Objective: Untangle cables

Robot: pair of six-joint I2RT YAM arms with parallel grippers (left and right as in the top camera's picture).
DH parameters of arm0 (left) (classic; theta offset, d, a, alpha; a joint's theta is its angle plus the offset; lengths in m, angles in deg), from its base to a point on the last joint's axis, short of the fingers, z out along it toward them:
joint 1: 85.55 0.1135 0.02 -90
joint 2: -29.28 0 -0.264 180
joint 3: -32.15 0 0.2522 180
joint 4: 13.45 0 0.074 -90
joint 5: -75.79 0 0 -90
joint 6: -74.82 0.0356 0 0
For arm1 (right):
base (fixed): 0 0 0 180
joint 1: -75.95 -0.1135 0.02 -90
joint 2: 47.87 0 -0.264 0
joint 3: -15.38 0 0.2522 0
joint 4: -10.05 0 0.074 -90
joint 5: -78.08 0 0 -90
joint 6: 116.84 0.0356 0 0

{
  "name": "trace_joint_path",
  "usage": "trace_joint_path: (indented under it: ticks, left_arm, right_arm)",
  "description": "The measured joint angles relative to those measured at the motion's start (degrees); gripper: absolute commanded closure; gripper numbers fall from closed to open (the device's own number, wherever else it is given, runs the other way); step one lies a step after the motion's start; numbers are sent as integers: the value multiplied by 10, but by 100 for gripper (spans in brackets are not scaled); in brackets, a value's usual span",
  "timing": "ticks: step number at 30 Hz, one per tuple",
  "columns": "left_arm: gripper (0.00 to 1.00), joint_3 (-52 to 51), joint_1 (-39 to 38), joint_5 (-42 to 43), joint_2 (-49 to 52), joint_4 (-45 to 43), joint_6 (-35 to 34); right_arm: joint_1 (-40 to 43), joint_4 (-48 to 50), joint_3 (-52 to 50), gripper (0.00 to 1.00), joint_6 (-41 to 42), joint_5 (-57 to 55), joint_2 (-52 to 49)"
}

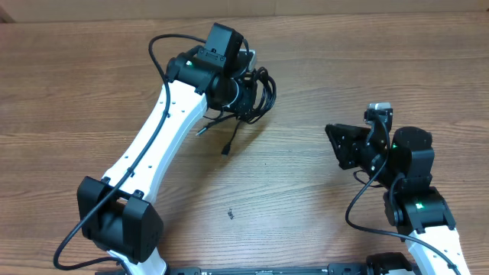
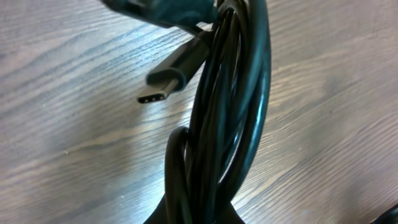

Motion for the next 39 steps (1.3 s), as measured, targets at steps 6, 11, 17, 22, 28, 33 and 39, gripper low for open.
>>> trace_joint_path:
  ticks: [6, 11, 17, 22, 28, 33, 39]
  left_arm:
    - [96, 0, 0, 19, 0, 29, 98]
    - [96, 0, 0, 140, 0, 25, 129]
    - [96, 0, -10, 277, 0, 24, 108]
    - [96, 0, -39, 278, 0, 28, 79]
    - [96, 0, -61, 270, 0, 28, 62]
    - [96, 0, -61, 266, 0, 28, 59]
    - [96, 0, -61, 240, 0, 16, 58]
  right_arm:
    - [0, -1, 0, 15, -1, -3, 0]
    - [0, -1, 0, 9, -2, -3, 0]
    - [0, -1, 0, 16, -10, -3, 0]
    - [0, -2, 0, 33, -14, -4, 0]
    - [0, -4, 0, 71, -19, -4, 0]
    - [0, -5, 0, 91, -16, -4, 0]
    - [0, -5, 0, 96, -17, -4, 0]
